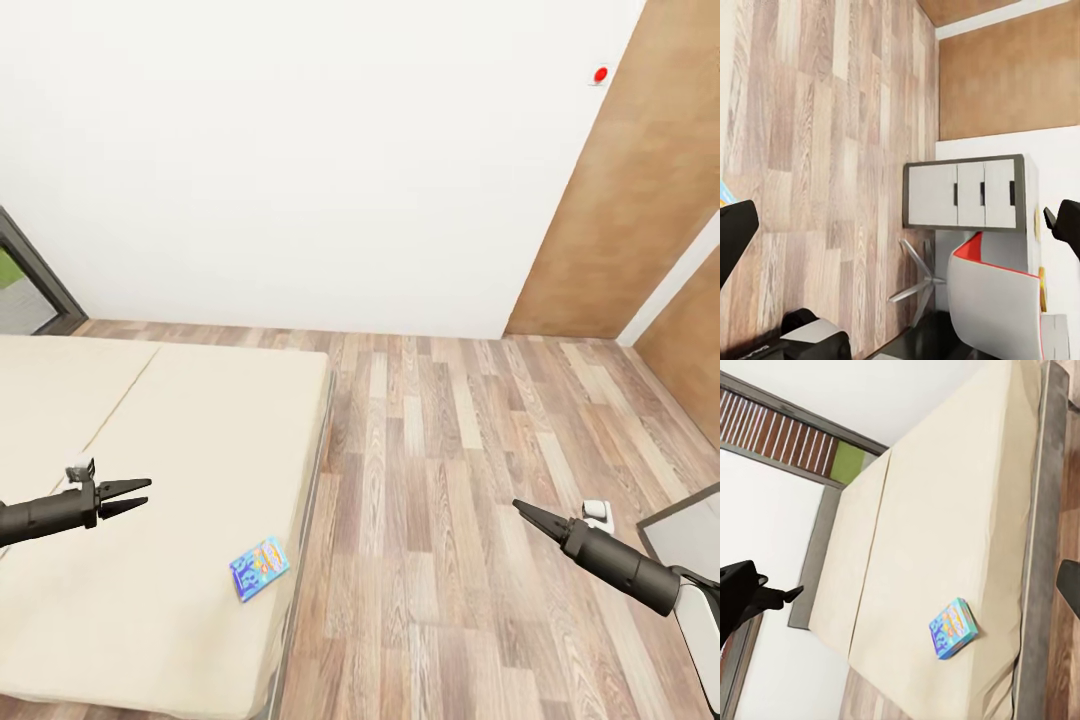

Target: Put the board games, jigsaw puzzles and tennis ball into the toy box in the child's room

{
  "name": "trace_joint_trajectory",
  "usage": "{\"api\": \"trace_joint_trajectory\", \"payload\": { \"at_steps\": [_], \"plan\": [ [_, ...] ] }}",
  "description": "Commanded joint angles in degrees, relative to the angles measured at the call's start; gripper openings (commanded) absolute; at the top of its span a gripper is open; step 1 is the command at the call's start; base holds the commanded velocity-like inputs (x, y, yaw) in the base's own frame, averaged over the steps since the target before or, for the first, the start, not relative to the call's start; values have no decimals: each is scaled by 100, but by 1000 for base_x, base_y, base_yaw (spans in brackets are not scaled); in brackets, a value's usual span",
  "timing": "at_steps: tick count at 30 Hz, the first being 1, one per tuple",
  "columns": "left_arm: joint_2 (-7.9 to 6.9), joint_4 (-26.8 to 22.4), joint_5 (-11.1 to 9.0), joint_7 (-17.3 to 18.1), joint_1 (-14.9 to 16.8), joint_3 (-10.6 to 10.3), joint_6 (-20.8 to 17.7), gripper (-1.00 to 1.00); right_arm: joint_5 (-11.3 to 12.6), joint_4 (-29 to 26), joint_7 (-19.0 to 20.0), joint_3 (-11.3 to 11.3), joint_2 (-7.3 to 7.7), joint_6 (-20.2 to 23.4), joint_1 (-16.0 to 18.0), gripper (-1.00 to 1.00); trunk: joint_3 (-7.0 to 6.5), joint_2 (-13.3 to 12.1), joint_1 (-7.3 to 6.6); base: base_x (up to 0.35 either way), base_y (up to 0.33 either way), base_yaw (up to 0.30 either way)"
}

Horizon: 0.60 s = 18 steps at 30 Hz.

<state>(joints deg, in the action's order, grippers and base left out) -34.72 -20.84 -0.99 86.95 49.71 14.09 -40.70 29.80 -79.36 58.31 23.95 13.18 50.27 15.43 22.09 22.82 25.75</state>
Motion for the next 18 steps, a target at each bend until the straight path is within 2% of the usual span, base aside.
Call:
{"api": "trace_joint_trajectory", "payload": {
  "at_steps": [1,18],
  "plan": [
    [0,1,7,23,4,6,-61,100,4,0,10,4,0,27,4,100,-1,9,3,0,0,0],
    [0,1,3,23,4,6,-60,100,4,0,16,4,0,27,4,100,-162,9,3,0,0,0]
  ]
}}
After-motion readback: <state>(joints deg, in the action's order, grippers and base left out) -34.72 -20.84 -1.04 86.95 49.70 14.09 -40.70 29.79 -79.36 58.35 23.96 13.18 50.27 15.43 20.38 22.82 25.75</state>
